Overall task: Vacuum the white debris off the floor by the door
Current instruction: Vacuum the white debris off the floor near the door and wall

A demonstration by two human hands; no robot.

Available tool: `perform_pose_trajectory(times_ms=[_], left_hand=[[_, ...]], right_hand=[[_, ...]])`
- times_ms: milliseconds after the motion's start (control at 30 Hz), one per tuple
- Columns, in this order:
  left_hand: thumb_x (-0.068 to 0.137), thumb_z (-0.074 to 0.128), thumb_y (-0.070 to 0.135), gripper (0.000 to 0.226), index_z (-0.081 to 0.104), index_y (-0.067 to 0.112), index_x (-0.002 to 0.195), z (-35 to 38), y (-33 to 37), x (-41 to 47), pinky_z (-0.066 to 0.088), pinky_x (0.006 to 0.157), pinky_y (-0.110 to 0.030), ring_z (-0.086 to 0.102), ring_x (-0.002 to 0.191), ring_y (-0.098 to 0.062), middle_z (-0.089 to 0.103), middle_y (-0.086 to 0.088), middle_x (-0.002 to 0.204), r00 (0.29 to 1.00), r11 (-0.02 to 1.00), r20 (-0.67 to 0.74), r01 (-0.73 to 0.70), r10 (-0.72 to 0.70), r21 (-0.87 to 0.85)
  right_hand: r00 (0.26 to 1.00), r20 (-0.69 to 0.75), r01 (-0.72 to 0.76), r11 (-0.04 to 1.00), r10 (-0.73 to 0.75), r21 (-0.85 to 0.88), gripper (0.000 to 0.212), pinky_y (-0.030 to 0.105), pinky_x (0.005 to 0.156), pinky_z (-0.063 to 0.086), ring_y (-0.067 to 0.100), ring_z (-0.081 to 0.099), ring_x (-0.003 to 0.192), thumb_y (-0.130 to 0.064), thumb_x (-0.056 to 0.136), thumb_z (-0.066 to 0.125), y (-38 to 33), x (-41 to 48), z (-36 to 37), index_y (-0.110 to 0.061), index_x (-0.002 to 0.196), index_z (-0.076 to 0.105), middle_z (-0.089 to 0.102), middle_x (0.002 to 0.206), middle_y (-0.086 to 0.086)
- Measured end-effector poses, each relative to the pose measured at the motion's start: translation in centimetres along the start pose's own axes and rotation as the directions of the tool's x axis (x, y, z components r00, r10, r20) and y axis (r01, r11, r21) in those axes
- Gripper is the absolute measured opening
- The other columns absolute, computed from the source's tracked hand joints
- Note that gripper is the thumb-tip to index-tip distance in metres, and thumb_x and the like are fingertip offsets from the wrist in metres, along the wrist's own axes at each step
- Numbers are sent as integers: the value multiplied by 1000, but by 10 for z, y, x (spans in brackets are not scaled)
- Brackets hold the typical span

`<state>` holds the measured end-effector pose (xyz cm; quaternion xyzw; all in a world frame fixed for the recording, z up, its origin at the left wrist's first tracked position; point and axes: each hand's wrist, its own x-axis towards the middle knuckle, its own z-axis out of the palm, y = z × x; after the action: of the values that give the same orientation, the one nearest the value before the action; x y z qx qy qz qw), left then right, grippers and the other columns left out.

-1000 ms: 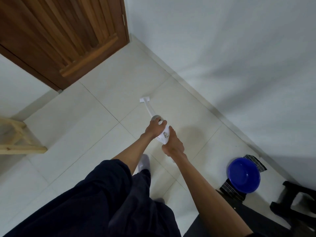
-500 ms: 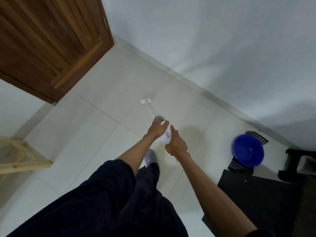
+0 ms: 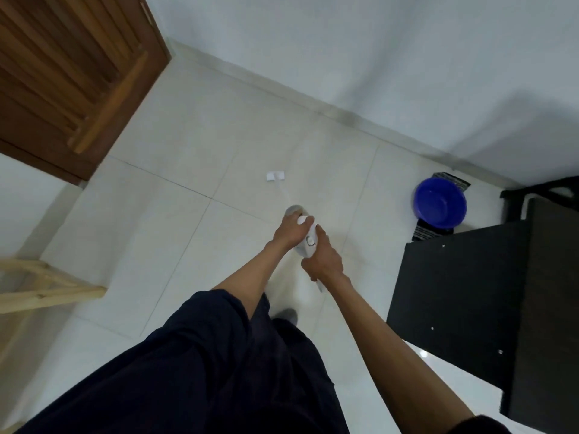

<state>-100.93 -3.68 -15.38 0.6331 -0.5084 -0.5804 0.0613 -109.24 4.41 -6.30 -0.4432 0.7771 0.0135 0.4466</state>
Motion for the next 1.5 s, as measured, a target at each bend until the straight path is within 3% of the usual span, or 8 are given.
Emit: perform_pose_trajectory(times_ms=[200, 367, 567, 833, 1067, 1233, 1367, 1500], left_hand=[[80, 42, 58, 73, 50, 19, 141, -8, -37, -42, 45, 104, -43, 53, 127, -29, 50, -9, 147, 999, 999, 45, -25, 23, 43], [98, 47, 40, 50, 50, 13, 141, -28, -69, -62, 43, 99, -38, 52, 128, -32, 49, -15, 147, 996, 992, 81, -51, 42, 112], [99, 50, 31, 41, 54, 11, 134, -63, -101, -95, 40, 89, -30, 57, 119, -29, 56, -15, 137, 988, 991, 134, -90, 76, 98], [94, 56, 42, 46, 58, 16, 131, -87, -134, -126, 43, 86, -30, 57, 103, -22, 59, -13, 132, 981, 993, 180, -84, 68, 84], [91, 52, 52, 59, 52, 18, 139, -93, -124, -150, 46, 88, -33, 59, 109, -28, 55, -11, 134, 978, 991, 209, -30, 1, 134], [67, 45, 66, 82, 54, 22, 135, -94, -117, -161, 49, 89, -36, 60, 109, -26, 55, -8, 134, 975, 987, 221, -12, -25, 162], [72, 43, 62, 75, 56, 19, 131, -90, -119, -171, 47, 86, -36, 59, 108, -26, 56, -10, 133, 979, 988, 200, 8, -39, 152], [92, 46, 53, 55, 55, 19, 134, -82, -131, -175, 44, 89, -33, 58, 114, -29, 55, -13, 136, 986, 995, 163, 18, -34, 98]], right_hand=[[998, -9, -56, 994, 57, 89, 91, 22, 38, 39, 32, 68, 76, -11, 81, 58, -3, -46, 44, -30, 153, 5, 54, 127, 10], [997, -38, -66, 992, 71, 110, 91, 21, 40, 37, 26, 59, 75, -7, 82, 59, -21, -76, 84, -24, 154, 6, 42, 136, 9], [992, -77, -85, 981, 99, 175, 92, 23, 38, 41, 31, 60, 86, -6, 81, 62, -48, -112, 131, -23, 153, 8, 41, 132, 8], [983, -67, -149, 960, 170, 239, 83, 32, 50, 57, 34, 68, 83, -11, 82, 60, -72, -147, 166, -23, 150, 14, 52, 120, 15], [979, -27, -184, 938, 201, 294, 70, 25, 44, 48, 26, 64, 66, -11, 84, 55, -75, -163, 161, -23, 145, 22, 59, 111, 16], [986, -21, -154, 943, 168, 296, 56, 23, 43, 46, 21, 60, 55, -12, 84, 54, -69, -173, 152, -18, 135, 30, 61, 109, 17], [994, -59, -71, 965, 89, 253, 48, 31, 49, 53, 27, 62, 62, -14, 85, 56, -61, -180, 153, -14, 128, 35, 55, 112, 17], [998, -66, 7, 990, 2, 138, 62, 38, 53, 58, 36, 65, 77, -9, 80, 60, -52, -181, 161, -17, 135, 32, 46, 114, 13]])
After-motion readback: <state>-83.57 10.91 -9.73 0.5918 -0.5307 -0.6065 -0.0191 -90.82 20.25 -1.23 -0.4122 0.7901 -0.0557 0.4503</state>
